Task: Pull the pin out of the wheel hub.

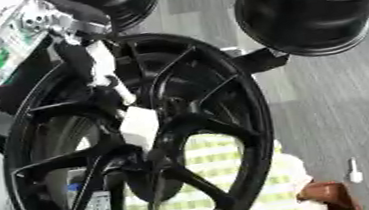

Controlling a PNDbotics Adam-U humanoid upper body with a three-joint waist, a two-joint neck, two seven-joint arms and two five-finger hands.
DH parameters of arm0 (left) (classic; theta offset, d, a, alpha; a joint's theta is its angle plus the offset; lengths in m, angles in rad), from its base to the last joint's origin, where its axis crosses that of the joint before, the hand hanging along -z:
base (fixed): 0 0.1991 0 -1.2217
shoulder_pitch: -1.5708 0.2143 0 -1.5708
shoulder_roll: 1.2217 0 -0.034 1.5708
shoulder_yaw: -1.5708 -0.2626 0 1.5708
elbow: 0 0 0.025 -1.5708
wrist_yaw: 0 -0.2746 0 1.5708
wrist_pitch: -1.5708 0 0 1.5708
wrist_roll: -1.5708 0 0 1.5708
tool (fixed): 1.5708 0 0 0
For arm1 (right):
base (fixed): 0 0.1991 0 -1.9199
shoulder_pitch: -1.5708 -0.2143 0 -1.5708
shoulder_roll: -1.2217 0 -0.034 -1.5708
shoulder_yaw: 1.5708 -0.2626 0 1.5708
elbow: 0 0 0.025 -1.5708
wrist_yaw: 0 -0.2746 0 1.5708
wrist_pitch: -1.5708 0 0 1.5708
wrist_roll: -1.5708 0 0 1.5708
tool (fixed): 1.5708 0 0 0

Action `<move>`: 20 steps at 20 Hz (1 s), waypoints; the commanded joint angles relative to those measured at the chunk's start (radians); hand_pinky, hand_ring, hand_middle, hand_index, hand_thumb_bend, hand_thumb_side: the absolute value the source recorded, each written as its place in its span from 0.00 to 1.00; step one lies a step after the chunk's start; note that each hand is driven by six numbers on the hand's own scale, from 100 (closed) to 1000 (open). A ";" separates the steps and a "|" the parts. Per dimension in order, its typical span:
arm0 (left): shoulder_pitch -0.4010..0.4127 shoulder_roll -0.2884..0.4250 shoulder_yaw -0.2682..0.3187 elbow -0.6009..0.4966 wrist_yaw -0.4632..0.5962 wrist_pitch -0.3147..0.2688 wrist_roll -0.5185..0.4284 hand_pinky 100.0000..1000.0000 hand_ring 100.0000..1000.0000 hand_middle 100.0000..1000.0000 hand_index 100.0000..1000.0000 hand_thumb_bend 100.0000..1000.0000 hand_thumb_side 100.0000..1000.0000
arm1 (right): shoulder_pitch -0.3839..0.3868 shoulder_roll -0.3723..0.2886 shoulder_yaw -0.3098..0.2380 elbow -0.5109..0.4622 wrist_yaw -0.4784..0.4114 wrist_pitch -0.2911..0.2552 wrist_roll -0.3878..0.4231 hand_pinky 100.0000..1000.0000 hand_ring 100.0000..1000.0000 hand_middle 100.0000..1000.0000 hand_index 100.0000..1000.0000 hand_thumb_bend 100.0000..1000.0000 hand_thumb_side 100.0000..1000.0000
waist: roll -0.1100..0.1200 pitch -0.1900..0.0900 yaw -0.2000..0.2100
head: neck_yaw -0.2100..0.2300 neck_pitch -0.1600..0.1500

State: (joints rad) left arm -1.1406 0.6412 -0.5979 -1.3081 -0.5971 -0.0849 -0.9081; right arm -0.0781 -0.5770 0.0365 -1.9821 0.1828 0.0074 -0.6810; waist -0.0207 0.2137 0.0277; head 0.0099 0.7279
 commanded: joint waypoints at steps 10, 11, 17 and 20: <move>-0.044 0.135 0.139 -0.045 0.003 -0.039 0.001 0.47 0.16 0.16 0.48 0.00 0.15 | 0.005 -0.031 -0.025 -0.018 0.011 0.000 -0.015 0.70 0.76 0.72 0.78 0.00 0.62 | 0.008 -0.027 0.013 | -0.013 -0.012; -0.045 0.147 0.156 -0.039 0.005 -0.036 0.001 0.47 0.16 0.16 0.48 0.00 0.15 | 0.006 -0.033 -0.026 -0.018 0.013 0.000 -0.017 0.70 0.76 0.72 0.78 0.00 0.62 | 0.010 -0.027 0.015 | -0.016 -0.012; -0.040 0.229 0.280 0.016 0.016 0.007 0.001 0.48 0.18 0.17 0.48 0.00 0.15 | 0.021 -0.043 -0.033 -0.018 0.026 0.001 -0.029 0.70 0.76 0.72 0.77 0.00 0.62 | 0.024 -0.030 0.034 | -0.033 -0.010; -0.011 0.289 0.355 0.046 0.006 0.044 0.001 0.49 0.18 0.17 0.48 0.00 0.13 | 0.029 -0.044 -0.036 -0.018 0.032 0.003 -0.036 0.70 0.76 0.72 0.77 0.00 0.62 | 0.031 -0.029 0.041 | -0.041 -0.008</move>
State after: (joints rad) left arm -1.1375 0.8719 -0.2869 -1.2674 -0.5916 -0.0559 -0.9082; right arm -0.0451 -0.5880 0.0142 -1.9821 0.2048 0.0113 -0.7107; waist 0.0098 0.2030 0.0689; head -0.0266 0.7275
